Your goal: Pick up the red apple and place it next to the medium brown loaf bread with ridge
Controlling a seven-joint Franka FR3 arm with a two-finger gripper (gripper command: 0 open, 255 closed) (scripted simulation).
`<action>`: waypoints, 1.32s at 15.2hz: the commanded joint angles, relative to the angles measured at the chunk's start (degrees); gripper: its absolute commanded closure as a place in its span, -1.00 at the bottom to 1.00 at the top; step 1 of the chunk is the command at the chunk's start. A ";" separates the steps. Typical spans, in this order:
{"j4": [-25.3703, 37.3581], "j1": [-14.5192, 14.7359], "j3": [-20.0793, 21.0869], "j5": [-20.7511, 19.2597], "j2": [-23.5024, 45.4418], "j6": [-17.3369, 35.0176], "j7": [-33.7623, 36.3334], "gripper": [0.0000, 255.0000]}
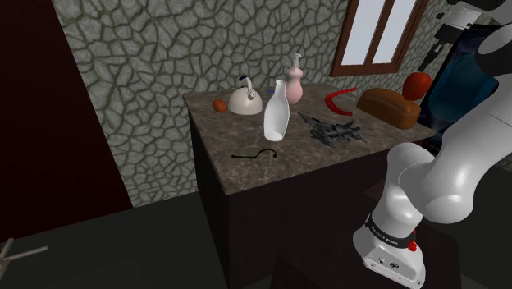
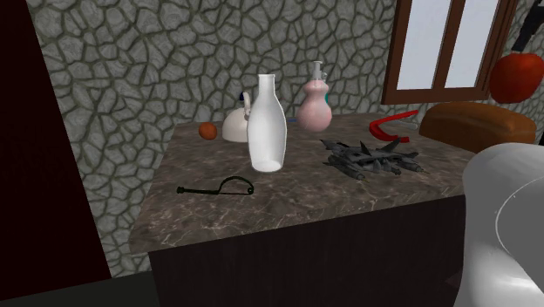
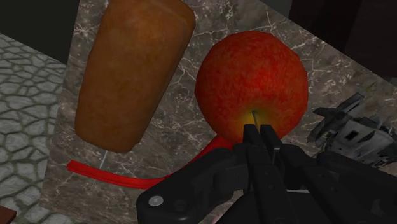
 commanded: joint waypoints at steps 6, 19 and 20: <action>-8.64 -6.95 3.92 1.18 0.91 6.32 -1.06 1.00; -21.23 -13.64 7.44 0.69 0.33 16.68 -1.68 1.00; -22.06 -13.87 7.47 0.58 0.23 17.43 -1.69 1.00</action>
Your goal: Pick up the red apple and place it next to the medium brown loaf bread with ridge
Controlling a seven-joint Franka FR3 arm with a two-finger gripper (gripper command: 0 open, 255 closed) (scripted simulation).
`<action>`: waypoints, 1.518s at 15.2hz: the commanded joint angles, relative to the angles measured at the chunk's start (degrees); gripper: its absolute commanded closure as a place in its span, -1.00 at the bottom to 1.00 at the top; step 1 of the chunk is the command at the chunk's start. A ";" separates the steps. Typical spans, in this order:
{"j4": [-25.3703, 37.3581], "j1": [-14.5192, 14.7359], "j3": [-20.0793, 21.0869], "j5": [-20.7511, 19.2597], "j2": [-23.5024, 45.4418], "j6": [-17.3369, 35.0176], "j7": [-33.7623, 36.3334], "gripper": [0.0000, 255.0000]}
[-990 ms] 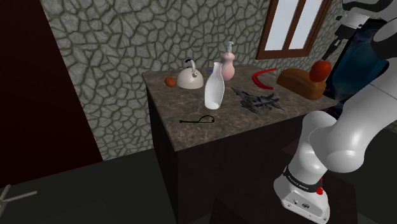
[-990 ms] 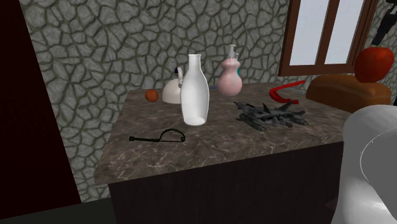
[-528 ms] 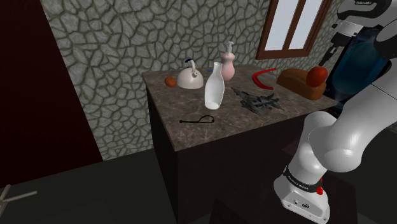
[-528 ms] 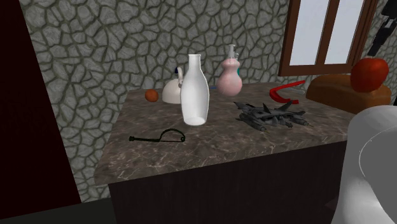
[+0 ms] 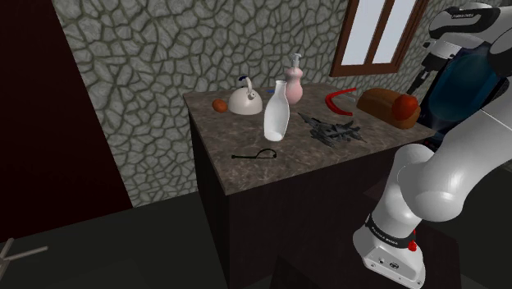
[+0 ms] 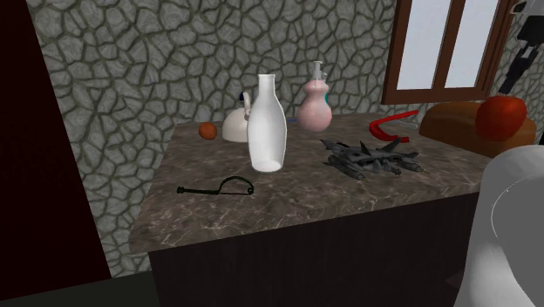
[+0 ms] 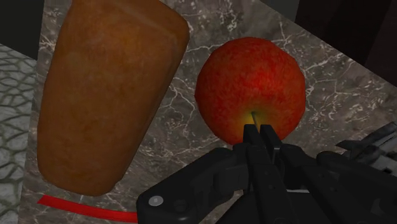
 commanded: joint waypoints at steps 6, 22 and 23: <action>-5.78 -1.14 -0.21 -0.84 -0.66 5.45 0.00 1.00; -9.59 -0.78 -1.61 -1.67 -1.23 9.49 0.01 -1.00; -9.59 -0.78 -1.61 -1.67 -1.23 9.49 0.01 -1.00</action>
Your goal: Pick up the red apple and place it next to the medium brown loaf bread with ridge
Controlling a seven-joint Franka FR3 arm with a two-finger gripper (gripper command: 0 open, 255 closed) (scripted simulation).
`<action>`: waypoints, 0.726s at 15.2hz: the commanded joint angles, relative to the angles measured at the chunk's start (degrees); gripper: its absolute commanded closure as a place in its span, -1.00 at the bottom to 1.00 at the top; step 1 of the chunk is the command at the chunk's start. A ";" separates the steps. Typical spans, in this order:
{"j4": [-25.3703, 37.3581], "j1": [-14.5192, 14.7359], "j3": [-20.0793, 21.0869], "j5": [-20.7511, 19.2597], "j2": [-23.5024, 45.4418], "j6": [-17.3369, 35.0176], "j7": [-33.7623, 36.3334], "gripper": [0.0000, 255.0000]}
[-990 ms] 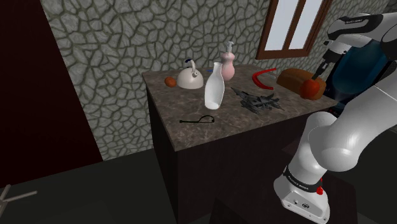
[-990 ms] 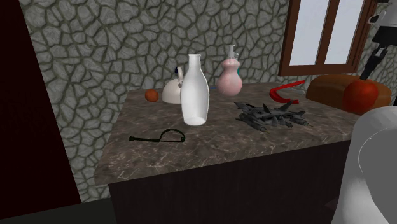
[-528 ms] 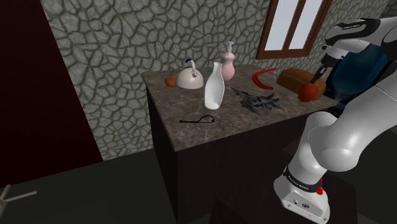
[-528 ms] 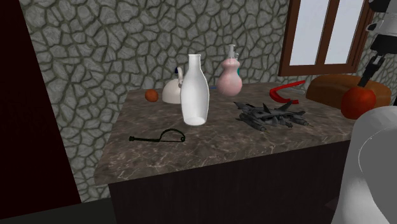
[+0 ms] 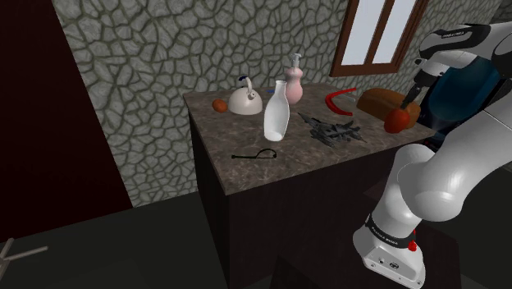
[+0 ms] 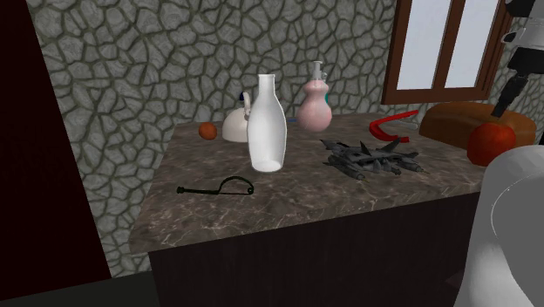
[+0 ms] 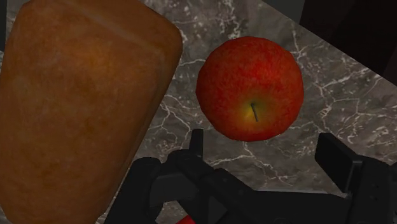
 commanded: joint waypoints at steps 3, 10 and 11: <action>1.49 -0.79 0.98 0.35 0.20 -1.80 -0.24 -1.00; 6.12 -2.07 2.86 1.15 0.67 -6.91 -0.81 -1.00; 6.12 -2.07 2.86 1.15 0.67 -6.91 -0.81 -1.00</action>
